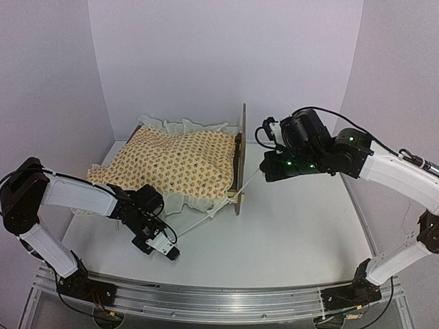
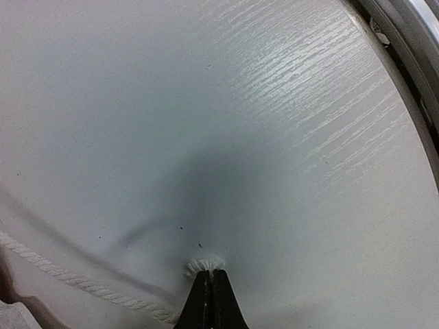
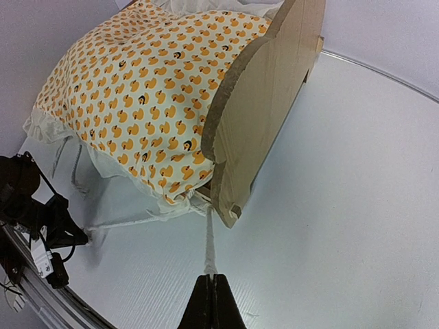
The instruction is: Set up the pet bed
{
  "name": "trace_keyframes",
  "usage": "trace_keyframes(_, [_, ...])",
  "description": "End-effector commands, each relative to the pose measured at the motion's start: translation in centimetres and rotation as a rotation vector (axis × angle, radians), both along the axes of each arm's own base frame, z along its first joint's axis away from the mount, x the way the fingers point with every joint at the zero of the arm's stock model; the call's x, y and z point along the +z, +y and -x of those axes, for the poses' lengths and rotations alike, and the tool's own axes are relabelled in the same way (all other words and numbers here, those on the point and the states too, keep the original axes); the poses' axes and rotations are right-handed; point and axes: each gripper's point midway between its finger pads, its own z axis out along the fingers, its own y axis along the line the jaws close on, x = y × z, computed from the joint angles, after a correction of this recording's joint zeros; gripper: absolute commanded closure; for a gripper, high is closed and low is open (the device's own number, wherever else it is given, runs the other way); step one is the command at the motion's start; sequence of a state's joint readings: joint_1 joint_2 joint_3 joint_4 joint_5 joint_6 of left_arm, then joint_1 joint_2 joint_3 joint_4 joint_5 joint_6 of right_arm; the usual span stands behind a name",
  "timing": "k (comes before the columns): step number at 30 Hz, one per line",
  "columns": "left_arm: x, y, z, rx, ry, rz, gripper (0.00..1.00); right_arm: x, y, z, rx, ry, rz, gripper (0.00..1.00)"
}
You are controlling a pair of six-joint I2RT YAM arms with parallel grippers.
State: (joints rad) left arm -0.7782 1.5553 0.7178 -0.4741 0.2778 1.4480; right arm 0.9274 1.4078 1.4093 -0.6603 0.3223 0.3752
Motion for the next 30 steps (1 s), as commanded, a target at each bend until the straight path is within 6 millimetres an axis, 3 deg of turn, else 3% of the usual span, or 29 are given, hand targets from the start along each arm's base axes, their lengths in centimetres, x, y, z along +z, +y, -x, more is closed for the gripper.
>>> trace_keyframes(1, [-3.4,4.3,1.2,-0.015,0.015,-0.199,1.0,8.5,-0.3,-0.1,0.01,-0.16,-0.163,1.0])
trace_keyframes(5, [-3.6,5.7,2.3,-0.069,0.04,-0.256,1.0,8.6,1.0,0.1,0.076,-0.153,-0.16,1.0])
trace_keyframes(11, [-4.2,7.6,3.8,-0.132,0.085,-0.336,1.0,5.5,-2.0,-1.6,-0.04,-0.068,-0.17,1.0])
trace_keyframes(23, [-5.6,9.2,4.4,-0.16,0.096,-0.401,1.0,4.4,-5.2,-3.2,-0.146,0.02,-0.235,1.0])
trace_keyframes(25, [-5.3,8.3,4.4,-0.154,0.108,-0.366,1.0,4.1,-5.2,-3.2,-0.142,0.029,-0.234,1.0])
trace_keyframes(26, [-4.6,6.9,3.9,-0.123,0.116,-0.326,1.0,3.4,-4.9,-3.0,-0.129,0.053,-0.23,1.0])
trace_keyframes(30, [0.3,-1.3,1.9,0.005,0.24,-0.102,1.0,-1.7,-3.3,-1.0,-0.052,0.23,-0.217,1.0])
